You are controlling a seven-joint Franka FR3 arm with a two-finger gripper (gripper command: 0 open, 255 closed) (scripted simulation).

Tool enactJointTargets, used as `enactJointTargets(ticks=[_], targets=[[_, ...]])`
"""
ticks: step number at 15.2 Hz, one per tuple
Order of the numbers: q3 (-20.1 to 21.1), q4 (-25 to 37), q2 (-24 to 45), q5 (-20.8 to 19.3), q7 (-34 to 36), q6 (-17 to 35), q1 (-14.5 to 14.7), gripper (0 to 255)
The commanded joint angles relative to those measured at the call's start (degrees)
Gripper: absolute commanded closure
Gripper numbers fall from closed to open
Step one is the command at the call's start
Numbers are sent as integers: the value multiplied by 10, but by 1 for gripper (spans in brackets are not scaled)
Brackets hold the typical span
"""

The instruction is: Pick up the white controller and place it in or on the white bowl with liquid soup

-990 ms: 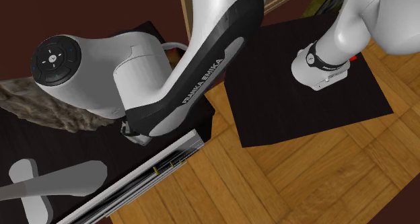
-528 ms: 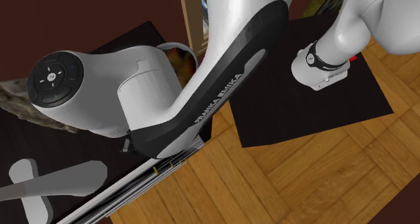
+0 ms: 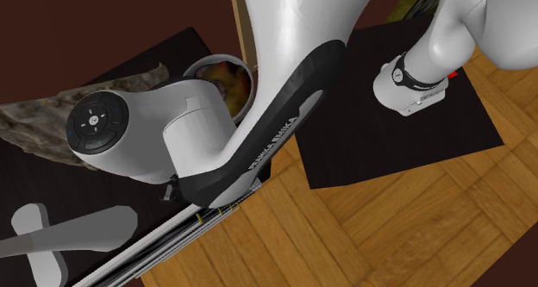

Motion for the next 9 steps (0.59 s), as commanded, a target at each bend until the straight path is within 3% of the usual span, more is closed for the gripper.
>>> enactJointTargets(ticks=[1,7,8,9], targets=[[-1,0,3,-1,1,4,1,0],[-1,0,3,-1,1,4,1,0],[-1,0,3,-1,1,4,1,255],[-1,0,3,-1,1,4,1,255]])
